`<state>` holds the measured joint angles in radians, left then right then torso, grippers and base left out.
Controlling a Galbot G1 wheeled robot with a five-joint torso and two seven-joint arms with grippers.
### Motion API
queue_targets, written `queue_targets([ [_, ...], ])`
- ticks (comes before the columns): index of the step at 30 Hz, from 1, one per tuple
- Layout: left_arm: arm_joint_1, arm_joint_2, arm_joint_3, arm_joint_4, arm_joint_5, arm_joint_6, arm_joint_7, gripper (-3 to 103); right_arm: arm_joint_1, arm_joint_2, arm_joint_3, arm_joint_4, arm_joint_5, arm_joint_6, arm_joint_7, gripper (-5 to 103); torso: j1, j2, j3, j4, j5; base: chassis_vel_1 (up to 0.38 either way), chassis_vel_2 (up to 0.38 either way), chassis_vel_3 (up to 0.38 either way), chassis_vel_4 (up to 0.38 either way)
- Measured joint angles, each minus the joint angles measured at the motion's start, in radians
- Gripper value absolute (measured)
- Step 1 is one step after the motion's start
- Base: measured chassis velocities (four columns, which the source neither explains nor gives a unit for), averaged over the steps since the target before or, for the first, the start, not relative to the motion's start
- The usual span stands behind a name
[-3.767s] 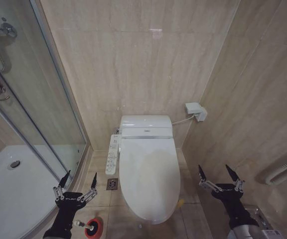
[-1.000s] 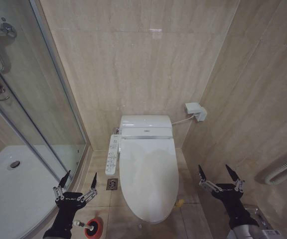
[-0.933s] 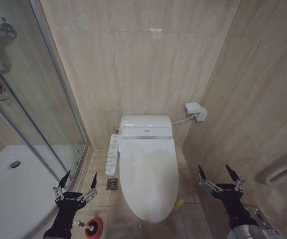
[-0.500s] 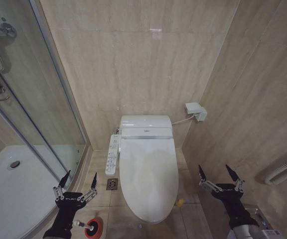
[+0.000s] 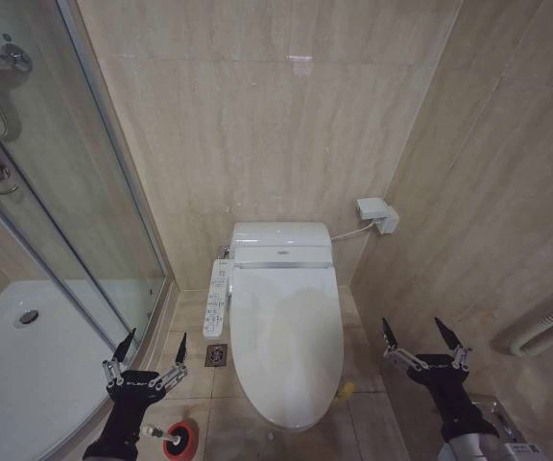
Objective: Open the toilet lid, clean the toilet bowl with a toilet brush, close the toilet lid, and flush.
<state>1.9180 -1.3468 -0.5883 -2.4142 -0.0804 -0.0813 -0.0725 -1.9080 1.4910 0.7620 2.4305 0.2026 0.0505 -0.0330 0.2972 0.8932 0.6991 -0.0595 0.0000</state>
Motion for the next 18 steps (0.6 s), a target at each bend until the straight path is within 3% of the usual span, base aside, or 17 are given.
queue_targets([
  [5, -0.005, 0.000, -0.002, 0.000, -0.004, 0.006, 0.001, 99, 0.000, 0.000, 0.000, 0.000, 0.000, 0.000, 0.000, 100, 0.000, 0.000, 0.000, 0.0001, 0.0000, 0.000, 0.000, 0.000, 0.000],
  [8, -0.032, 0.002, -0.015, 0.005, -0.029, 0.041, 0.007, 98, 0.000, 0.000, 0.000, 0.000, 0.000, 0.000, 0.000, 100, 0.000, 0.000, 0.000, 0.0002, 0.0001, 0.000, 0.000, 0.000, 0.000],
  [14, -0.176, 0.017, -0.083, 0.034, -0.168, 0.233, 0.048, 100, 0.000, 0.000, 0.000, 0.000, 0.000, 0.000, 0.000, 100, 0.000, 0.000, 0.000, 0.0000, -0.0001, 0.000, 0.000, 0.000, 0.000],
  [15, -0.176, 0.017, -0.083, 0.034, -0.168, 0.233, 0.048, 100, 0.000, 0.000, 0.000, 0.000, 0.000, 0.000, 0.000, 100, 0.000, 0.000, 0.000, 0.0000, -0.0001, 0.000, 0.000, 0.000, 0.000],
  [18, -0.242, 0.024, -0.115, 0.047, -0.232, 0.322, 0.067, 100, 0.000, 0.000, 0.000, 0.000, 0.000, 0.000, 0.000, 100, 0.000, 0.000, 0.000, 0.0000, -0.0001, 0.000, 0.000, 0.000, 0.000],
])
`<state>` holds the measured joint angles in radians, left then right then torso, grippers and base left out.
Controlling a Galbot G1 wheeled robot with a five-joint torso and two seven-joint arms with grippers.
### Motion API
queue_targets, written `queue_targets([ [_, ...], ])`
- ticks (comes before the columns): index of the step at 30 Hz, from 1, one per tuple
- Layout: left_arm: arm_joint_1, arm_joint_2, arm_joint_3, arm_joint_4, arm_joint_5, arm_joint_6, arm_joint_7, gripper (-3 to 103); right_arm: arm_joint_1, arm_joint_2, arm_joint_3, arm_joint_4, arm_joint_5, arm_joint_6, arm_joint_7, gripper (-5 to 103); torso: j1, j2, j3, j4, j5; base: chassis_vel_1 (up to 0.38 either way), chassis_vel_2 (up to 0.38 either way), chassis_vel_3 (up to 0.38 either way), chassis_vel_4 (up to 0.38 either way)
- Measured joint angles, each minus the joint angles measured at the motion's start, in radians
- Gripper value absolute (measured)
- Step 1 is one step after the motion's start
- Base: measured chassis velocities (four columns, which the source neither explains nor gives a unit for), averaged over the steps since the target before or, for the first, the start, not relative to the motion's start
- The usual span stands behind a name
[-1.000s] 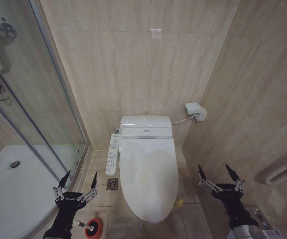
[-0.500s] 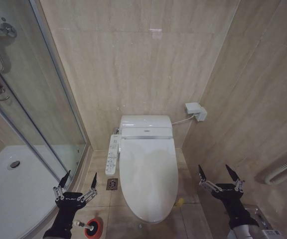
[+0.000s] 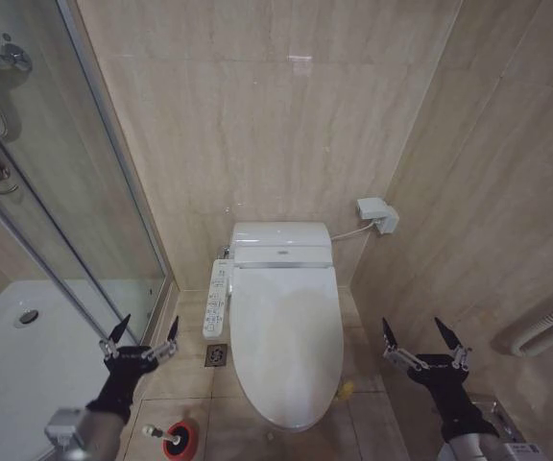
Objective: Open the toilet lid, clean the toilet bowl with a toilet brush, close the toilet lid, and flush.
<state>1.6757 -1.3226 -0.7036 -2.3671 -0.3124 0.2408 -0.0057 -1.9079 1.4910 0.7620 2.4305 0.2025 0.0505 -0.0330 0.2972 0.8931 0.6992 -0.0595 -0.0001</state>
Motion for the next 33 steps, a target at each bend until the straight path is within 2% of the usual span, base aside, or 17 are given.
queue_targets([
  [1, -0.030, 0.003, -0.014, 0.006, -0.029, 0.039, 0.008, 100, 0.000, 0.000, 0.000, 0.000, 0.000, 0.000, 0.000, 100, 0.000, 0.000, 0.000, 0.0000, -0.0001, 0.000, 0.000, 0.000, 0.000],
  [3, -0.056, 0.006, -0.027, 0.012, -0.054, 0.075, 0.016, 100, 0.000, 0.000, 0.000, 0.000, 0.000, 0.000, 0.000, 100, 0.000, 0.000, 0.000, 0.0000, 0.0000, 0.000, 0.000, 0.000, 0.000],
  [4, -0.090, 0.009, -0.042, 0.018, -0.087, 0.120, 0.025, 92, 0.000, 0.000, 0.000, 0.000, 0.000, 0.000, 0.000, 100, 0.000, 0.000, 0.000, 0.0000, -0.0001, 0.000, 0.000, 0.000, 0.000],
  [5, -0.115, 0.011, -0.055, 0.023, -0.110, 0.153, 0.032, 92, 0.000, 0.000, 0.000, 0.000, 0.000, 0.000, 0.000, 100, 0.000, 0.000, 0.000, 0.0000, -0.0001, 0.000, 0.000, 0.000, 0.000],
  [6, -0.115, 0.011, -0.055, 0.023, -0.110, 0.153, 0.032, 92, 0.000, 0.000, 0.000, 0.000, 0.000, 0.000, 0.000, 100, 0.000, 0.000, 0.000, 0.0000, -0.0001, 0.000, 0.000, 0.000, 0.000],
  [8, -0.156, 0.016, -0.074, 0.031, -0.150, 0.206, 0.043, 92, 0.000, 0.000, 0.000, 0.000, 0.000, 0.000, 0.000, 100, 0.000, 0.000, 0.000, -0.0003, 0.0000, 0.000, 0.000, 0.000, 0.000],
  [16, -0.168, 0.018, -0.079, 0.037, -0.162, 0.221, 0.048, 92, 0.000, 0.000, 0.000, 0.000, 0.000, 0.000, 0.000, 100, 0.000, 0.000, 0.000, 0.0001, 0.0000, 0.000, 0.000, 0.000, 0.000],
  [17, -0.173, 0.022, -0.079, 0.051, -0.164, 0.209, 0.051, 92, 0.000, 0.000, 0.000, 0.000, 0.000, 0.000, 0.000, 100, 0.000, 0.000, 0.000, 0.0001, 0.0002, 0.000, 0.000, 0.000, 0.000],
  [18, -0.178, 0.028, -0.078, 0.071, -0.165, 0.189, 0.054, 100, 0.000, 0.000, 0.000, 0.000, 0.000, 0.000, 0.000, 100, 0.000, 0.000, 0.000, 0.0001, 0.0002, 0.000, 0.000, 0.000, 0.000],
  [21, -0.188, 0.035, -0.077, 0.097, -0.172, 0.170, 0.057, 100, 0.000, 0.000, 0.000, 0.000, 0.000, 0.000, 0.000, 100, 0.000, 0.000, 0.000, 0.0001, 0.0000, 0.000, 0.000, 0.000, 0.000],
  [24, -0.211, 0.063, -0.068, 0.183, -0.187, 0.079, 0.067, 100, 0.000, 0.000, 0.000, 0.000, 0.000, 0.000, 0.000, 100, 0.000, 0.000, 0.000, 0.0000, -0.0002, 0.000, 0.000, 0.000, 0.000],
  [25, -0.211, 0.063, -0.068, 0.183, -0.187, 0.079, 0.067, 100, 0.000, 0.000, 0.000, 0.000, 0.000, 0.000, 0.000, 100, 0.000, 0.000, 0.000, 0.0000, -0.0002, 0.000, 0.000, 0.000, 0.000],
  [26, -0.221, 0.074, -0.064, 0.216, -0.192, 0.042, 0.071, 94, 0.000, 0.000, 0.000, 0.000, 0.000, 0.000, 0.000, 100, 0.000, 0.000, 0.000, 0.0000, 0.0000, 0.000, 0.000, 0.000, 0.000],
  [28, -0.239, 0.095, -0.056, 0.285, -0.203, -0.033, 0.079, 94, 0.000, 0.000, 0.000, 0.000, 0.000, 0.000, 0.000, 100, 0.000, 0.000, 0.000, 0.0000, -0.0002, 0.000, 0.000, 0.000, 0.000],
  [29, -0.239, 0.095, -0.056, 0.285, -0.203, -0.033, 0.079, 94, 0.000, 0.000, 0.000, 0.000, 0.000, 0.000, 0.000, 100, 0.000, 0.000, 0.000, 0.0000, -0.0002, 0.000, 0.000, 0.000, 0.000],
  [31, -0.251, 0.109, -0.051, 0.330, -0.210, -0.082, 0.084, 94, 0.000, 0.000, 0.000, 0.000, 0.000, 0.000, 0.000, 100, 0.000, 0.000, 0.000, 0.0000, -0.0002, 0.000, 0.000, 0.000, 0.000],
  [33, -0.253, 0.111, -0.050, 0.335, -0.211, -0.090, 0.085, 95, 0.000, 0.000, 0.000, 0.000, 0.000, 0.000, 0.000, 100, 0.000, 0.000, 0.000, 0.0000, 0.0000, 0.000, 0.000, 0.000, 0.000],
])
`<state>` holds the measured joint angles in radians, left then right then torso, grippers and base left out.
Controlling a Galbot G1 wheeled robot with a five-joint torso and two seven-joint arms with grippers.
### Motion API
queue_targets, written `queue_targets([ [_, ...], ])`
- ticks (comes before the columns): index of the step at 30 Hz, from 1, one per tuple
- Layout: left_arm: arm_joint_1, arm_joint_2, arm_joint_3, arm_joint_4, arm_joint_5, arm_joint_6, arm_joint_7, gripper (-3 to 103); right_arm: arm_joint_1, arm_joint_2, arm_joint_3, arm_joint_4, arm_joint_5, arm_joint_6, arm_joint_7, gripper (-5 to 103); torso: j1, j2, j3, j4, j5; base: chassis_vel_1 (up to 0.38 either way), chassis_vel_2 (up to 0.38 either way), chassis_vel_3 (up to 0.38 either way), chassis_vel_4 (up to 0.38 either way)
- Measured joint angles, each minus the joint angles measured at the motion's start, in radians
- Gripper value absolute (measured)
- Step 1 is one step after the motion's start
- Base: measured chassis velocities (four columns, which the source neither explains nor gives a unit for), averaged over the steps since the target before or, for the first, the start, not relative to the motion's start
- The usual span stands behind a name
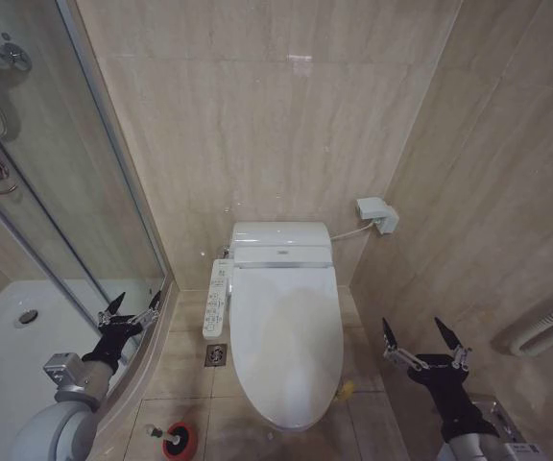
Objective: Open the toilet lid, clean the toilet bowl with a toilet brush, close the toilet lid, and flush.
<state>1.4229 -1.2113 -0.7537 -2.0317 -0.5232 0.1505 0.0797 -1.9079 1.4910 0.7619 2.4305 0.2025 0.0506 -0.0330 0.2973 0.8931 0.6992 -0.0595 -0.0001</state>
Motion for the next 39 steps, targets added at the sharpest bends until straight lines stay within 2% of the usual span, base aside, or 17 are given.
queue_targets([
  [5, -0.002, 0.002, 0.002, 0.008, -0.001, -0.006, 0.002, 95, 0.000, 0.000, 0.000, 0.000, 0.000, 0.000, 0.000, 100, 0.000, 0.000, 0.000, 0.0001, 0.0001, 0.000, 0.000, 0.000, 0.000],
  [8, -0.021, 0.016, 0.010, 0.048, -0.002, -0.032, 0.012, 94, 0.000, 0.000, 0.000, 0.000, 0.000, 0.000, 0.000, 100, 0.000, 0.000, 0.000, 0.0002, 0.0002, 0.000, 0.000, 0.000, 0.000],
  [13, -0.106, 0.079, 0.049, 0.232, -0.006, -0.147, 0.058, 94, 0.000, 0.000, 0.000, 0.000, 0.000, 0.000, 0.000, 100, 0.000, 0.000, 0.000, -0.0003, -0.0002, 0.000, 0.000, 0.000, 0.000],
  [17, -0.148, 0.103, 0.084, 0.289, -0.027, -0.164, 0.057, 92, 0.000, 0.000, 0.000, 0.000, 0.000, 0.000, 0.000, 100, 0.000, 0.000, 0.000, 0.0007, 0.0006, 0.000, 0.000, 0.000, 0.000],
  [21, -0.226, 0.129, 0.165, 0.375, -0.062, -0.188, 0.050, 92, 0.000, 0.000, 0.000, 0.000, 0.000, 0.000, 0.000, 100, 0.000, 0.000, 0.000, -0.0003, -0.0002, 0.000, 0.000, 0.000, 0.000],
  [25, -0.274, 0.136, 0.213, 0.419, -0.071, -0.207, 0.058, 90, 0.000, 0.000, 0.000, 0.000, 0.000, 0.000, 0.000, 100, 0.000, 0.000, 0.000, 0.0001, 0.0002, 0.000, 0.000, 0.000, 0.000],
  [39, -0.375, 0.179, 0.273, 0.488, -0.070, -0.233, 0.087, 90, 0.000, 0.000, 0.000, 0.000, 0.000, 0.000, 0.000, 100, 0.000, 0.000, 0.000, 0.0001, 0.0001, 0.000, 0.000, 0.000, 0.000],
])
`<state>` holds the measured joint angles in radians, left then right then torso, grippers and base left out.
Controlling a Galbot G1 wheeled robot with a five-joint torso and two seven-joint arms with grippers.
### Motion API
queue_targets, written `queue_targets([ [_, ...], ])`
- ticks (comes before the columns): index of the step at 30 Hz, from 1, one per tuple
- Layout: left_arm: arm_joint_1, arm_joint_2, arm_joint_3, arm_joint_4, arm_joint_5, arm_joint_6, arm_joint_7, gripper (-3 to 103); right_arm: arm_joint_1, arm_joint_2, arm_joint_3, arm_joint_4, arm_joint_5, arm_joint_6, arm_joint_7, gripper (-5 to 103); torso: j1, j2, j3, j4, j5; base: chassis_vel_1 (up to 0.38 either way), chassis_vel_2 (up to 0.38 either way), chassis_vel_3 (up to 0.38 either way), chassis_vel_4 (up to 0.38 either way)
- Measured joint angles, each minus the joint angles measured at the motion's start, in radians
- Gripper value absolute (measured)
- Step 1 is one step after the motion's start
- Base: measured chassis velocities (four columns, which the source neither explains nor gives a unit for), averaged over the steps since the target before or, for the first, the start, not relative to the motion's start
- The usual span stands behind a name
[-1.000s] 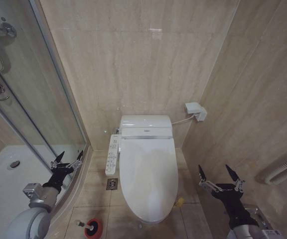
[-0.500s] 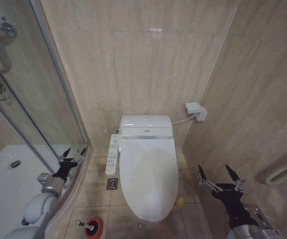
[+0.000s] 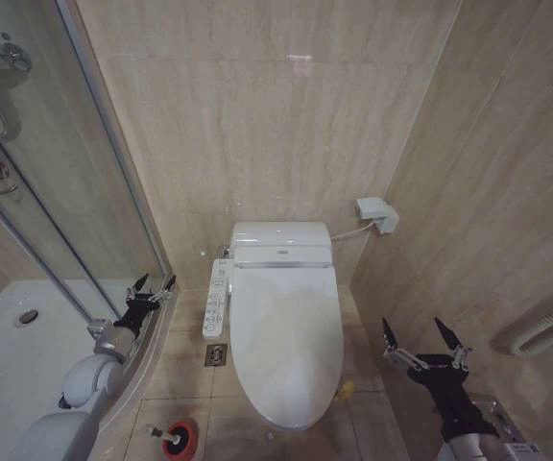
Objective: Open the toilet lid, clean the toilet bowl with a toilet brush, close the toilet lid, and flush.
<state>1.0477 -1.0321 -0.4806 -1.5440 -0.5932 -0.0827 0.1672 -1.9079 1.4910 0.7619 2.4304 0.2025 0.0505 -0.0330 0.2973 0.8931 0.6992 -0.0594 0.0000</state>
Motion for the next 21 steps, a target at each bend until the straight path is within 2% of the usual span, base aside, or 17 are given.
queue_targets([
  [13, -0.111, 0.033, 0.076, 0.132, -0.022, -0.057, 0.024, 90, 0.000, 0.000, 0.000, 0.000, 0.000, 0.000, 0.000, 100, 0.000, 0.000, 0.000, 0.0000, 0.0000, 0.000, 0.000, 0.000, 0.000],
  [21, -0.198, 0.030, 0.131, 0.214, -0.059, -0.061, 0.033, 90, 0.000, 0.000, 0.000, 0.000, 0.000, 0.000, 0.000, 100, 0.000, 0.000, 0.000, 0.0000, -0.0001, 0.000, 0.000, 0.000, 0.000],
])
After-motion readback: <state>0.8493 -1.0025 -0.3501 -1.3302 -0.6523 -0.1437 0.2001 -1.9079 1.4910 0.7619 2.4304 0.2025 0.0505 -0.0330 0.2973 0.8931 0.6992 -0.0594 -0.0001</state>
